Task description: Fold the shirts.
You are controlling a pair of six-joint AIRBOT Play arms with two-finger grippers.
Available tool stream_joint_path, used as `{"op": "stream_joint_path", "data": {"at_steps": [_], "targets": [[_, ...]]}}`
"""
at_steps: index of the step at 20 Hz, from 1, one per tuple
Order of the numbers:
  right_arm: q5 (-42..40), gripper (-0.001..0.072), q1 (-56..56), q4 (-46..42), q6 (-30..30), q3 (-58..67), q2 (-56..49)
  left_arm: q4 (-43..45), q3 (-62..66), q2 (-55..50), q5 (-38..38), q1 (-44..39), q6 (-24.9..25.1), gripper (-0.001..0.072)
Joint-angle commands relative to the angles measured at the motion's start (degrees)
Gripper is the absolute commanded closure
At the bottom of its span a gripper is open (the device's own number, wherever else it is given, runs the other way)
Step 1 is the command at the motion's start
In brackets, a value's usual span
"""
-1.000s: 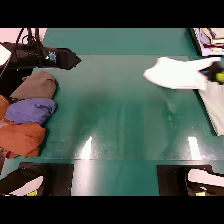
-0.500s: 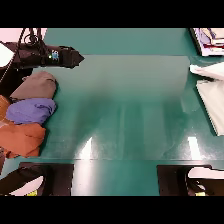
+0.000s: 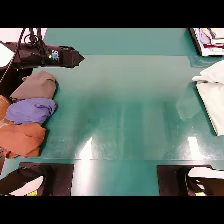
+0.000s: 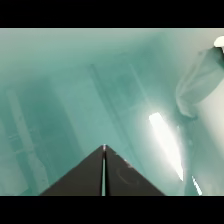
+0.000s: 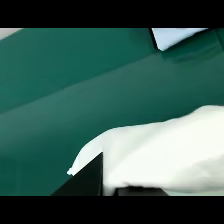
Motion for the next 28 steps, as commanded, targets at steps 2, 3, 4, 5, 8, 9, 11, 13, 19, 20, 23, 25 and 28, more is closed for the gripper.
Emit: {"op": "stream_joint_path", "data": {"at_steps": [2,3,4,5,8,9,11,13,19,20,23,25,28], "targets": [[8.37,0.0698,-1.44,-15.30,3.30,0.94,2.29,0.02,-0.02,0.00,-0.33,-0.02,0.20,0.0681],[10.27,0.0697,-1.42,-18.29,4.63,0.94,2.29,0.09,-0.02,0.00,-0.46,-0.02,0.20,0.0681],[11.76,0.0694,-1.42,-20.09,5.90,0.61,2.25,0.09,-0.02,0.00,-0.57,-0.02,0.22,0.0681],[12.59,0.0679,-1.42,-21.44,6.47,-0.70,2.69,0.15,-0.02,0.00,-0.81,-0.02,0.22,0.0681],[13.20,0.0617,-1.42,-27.04,6.45,-8.33,5.64,0.26,-0.02,0.00,-1.92,-0.02,0.66,0.0681],[13.07,0.0616,-1.44,-29.73,6.47,-10.91,6.80,0.31,-0.02,0.00,-2.05,-0.02,0.66,0.0681],[12.68,0.0611,-1.64,-34.64,6.51,-15.93,9.35,0.31,-0.02,0.00,-2.08,-0.02,0.66,0.0681],[12.48,0.0257,-3.15,-34.91,6.51,-20.26,11.47,0.31,-0.02,0.00,-2.05,-0.02,0.66,0.0681],[11.78,0.0151,-6.88,-30.21,10.32,-25.24,16.52,0.24,-0.02,0.00,-1.99,-0.02,0.63,0.0681],[10.99,0.0152,-6.71,-25.94,10.32,-25.22,17.33,0.24,-0.02,0.00,-1.95,-0.02,0.63,0.0680],[8.48,0.0153,-2.36,-13.62,10.29,-25.24,19.69,0.28,-0.02,0.00,-1.49,-0.02,0.61,0.0681],[6.51,0.0161,3.28,-10.54,10.29,-25.22,20.96,0.22,-0.02,0.02,-2.62,-0.02,0.59,0.0681],[4.96,0.0167,13.29,-10.54,10.27,-25.22,22.05,0.17,-0.02,0.00,-1.33,-0.02,0.59,0.0681]]}}
